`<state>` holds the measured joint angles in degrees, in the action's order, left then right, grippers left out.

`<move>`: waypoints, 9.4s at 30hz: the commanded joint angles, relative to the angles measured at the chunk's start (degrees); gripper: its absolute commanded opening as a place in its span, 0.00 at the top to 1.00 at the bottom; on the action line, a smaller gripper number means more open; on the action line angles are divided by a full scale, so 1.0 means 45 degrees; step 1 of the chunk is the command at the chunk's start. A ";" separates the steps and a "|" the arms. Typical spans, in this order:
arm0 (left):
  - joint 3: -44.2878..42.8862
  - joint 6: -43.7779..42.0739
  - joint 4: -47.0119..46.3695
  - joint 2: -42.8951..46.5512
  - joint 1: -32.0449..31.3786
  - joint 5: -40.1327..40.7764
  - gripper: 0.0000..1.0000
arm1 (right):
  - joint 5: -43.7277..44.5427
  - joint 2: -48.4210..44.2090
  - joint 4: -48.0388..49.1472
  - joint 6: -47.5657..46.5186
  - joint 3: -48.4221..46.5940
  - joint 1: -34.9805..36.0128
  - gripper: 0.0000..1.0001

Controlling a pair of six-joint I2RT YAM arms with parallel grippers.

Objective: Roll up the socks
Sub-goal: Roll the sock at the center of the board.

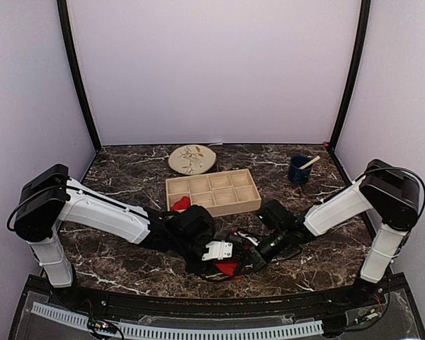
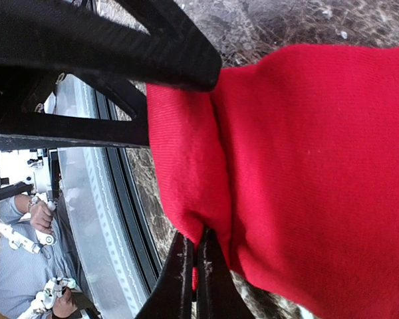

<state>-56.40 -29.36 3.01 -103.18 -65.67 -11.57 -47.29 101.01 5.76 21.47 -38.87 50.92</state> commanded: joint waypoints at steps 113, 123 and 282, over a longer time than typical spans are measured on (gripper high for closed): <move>-0.6100 0.1401 0.8046 -0.5090 0.2562 -0.7898 1.00 | 1.1810 -0.3272 0.0225 -0.3464 0.1040 0.5291 0.70; -0.6116 0.1494 0.8061 -0.5119 0.2581 -0.7897 1.00 | 1.1526 -0.2885 0.0208 -0.3425 0.0973 0.5271 0.95; -0.1867 0.0239 0.2705 -0.1250 -0.0341 -0.0497 1.00 | 0.1274 -0.0417 -0.0753 0.0564 -0.0175 -0.0566 0.77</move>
<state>-63.42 -28.86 11.31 -107.74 -67.07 -10.24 -43.79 100.84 0.56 23.29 -41.69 49.43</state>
